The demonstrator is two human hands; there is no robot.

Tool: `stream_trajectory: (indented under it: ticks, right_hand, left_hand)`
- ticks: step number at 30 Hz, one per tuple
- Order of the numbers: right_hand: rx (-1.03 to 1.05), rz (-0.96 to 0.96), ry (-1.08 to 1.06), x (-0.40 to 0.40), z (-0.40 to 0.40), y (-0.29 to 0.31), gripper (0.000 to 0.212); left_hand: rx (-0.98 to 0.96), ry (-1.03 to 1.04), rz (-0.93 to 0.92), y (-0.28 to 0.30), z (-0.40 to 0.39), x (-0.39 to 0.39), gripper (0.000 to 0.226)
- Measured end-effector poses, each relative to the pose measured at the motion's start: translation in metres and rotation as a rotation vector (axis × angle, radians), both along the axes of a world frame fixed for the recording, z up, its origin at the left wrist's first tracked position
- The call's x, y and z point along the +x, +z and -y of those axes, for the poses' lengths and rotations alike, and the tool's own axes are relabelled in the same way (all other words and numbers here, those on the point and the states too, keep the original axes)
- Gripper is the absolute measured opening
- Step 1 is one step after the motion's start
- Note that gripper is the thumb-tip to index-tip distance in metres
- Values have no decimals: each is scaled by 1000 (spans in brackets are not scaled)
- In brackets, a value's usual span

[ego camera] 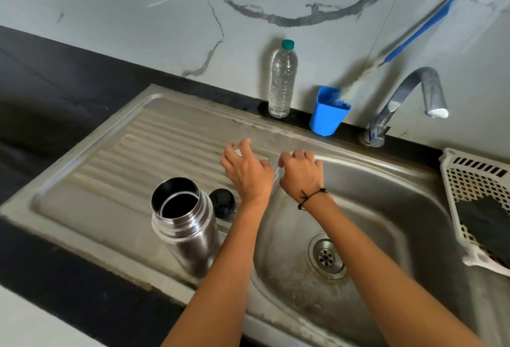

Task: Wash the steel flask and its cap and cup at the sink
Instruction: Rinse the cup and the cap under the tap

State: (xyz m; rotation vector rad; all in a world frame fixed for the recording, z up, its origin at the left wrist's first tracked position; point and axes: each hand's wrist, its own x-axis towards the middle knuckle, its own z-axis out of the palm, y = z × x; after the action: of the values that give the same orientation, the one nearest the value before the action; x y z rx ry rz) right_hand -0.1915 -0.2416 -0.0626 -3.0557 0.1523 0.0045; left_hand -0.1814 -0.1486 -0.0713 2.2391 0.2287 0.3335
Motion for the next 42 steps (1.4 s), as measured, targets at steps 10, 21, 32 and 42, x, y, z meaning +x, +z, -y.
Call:
stream_trajectory:
  ticks: [10, 21, 32, 42]
  right_hand:
    - [104, -7, -96, -30, 28, -13, 36]
    - [330, 221, -290, -20, 99, 7, 33]
    - [422, 408, -491, 13, 187, 22, 31]
    - [440, 412, -280, 33, 212, 20, 23]
  left_hand:
    - [219, -18, -372, 5, -2, 24, 58]
    - [-638, -274, -290, 26, 38, -9, 38]
    - [-1243, -347, -774, 29, 113, -40, 9]
    - [-1248, -339, -774, 15, 133, -22, 6]
